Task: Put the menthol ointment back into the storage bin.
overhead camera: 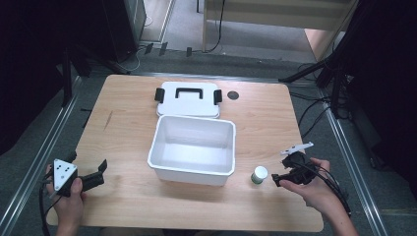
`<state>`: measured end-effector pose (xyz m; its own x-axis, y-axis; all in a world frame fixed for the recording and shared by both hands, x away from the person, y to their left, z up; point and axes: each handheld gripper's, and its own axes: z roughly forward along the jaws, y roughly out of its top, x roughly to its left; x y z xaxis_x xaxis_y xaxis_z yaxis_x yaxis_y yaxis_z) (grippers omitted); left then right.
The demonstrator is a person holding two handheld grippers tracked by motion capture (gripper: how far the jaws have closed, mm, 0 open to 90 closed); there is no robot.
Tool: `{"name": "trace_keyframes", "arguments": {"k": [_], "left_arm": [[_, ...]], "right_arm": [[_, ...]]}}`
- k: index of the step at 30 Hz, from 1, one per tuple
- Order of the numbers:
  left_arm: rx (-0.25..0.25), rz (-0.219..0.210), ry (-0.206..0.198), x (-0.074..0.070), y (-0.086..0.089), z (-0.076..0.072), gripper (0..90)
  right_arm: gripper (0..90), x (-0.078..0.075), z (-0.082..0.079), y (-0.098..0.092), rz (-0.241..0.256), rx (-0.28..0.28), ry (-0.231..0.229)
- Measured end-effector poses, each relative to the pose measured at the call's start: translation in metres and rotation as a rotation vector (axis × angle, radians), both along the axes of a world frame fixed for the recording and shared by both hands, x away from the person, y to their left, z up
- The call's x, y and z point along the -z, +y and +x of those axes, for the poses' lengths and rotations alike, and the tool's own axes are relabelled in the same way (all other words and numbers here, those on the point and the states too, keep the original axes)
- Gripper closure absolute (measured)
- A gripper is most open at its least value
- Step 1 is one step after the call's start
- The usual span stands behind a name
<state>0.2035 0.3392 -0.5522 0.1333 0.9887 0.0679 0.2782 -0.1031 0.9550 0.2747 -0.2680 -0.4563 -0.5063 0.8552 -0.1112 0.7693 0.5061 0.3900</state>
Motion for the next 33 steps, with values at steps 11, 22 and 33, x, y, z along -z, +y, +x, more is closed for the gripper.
{"name": "trace_keyframes", "arguments": {"k": [11, 22, 33], "left_arm": [[0.006, 0.001, 0.003, 0.0, 0.0, 0.0, 0.0], [0.008, 0.01, 0.006, 0.0, 0.0, 0.0, 0.0], [0.008, 0.013, 0.007, 0.0, -0.001, 0.0, 0.0]], "right_arm": [[24.3, 0.0, 0.008, 0.014, -0.048, -0.091, 0.141], [25.5, 0.005, 0.021, 0.034, -0.074, -0.116, 0.231], [28.2, 0.004, 0.034, 0.051, -0.042, -0.101, 0.255]]}}
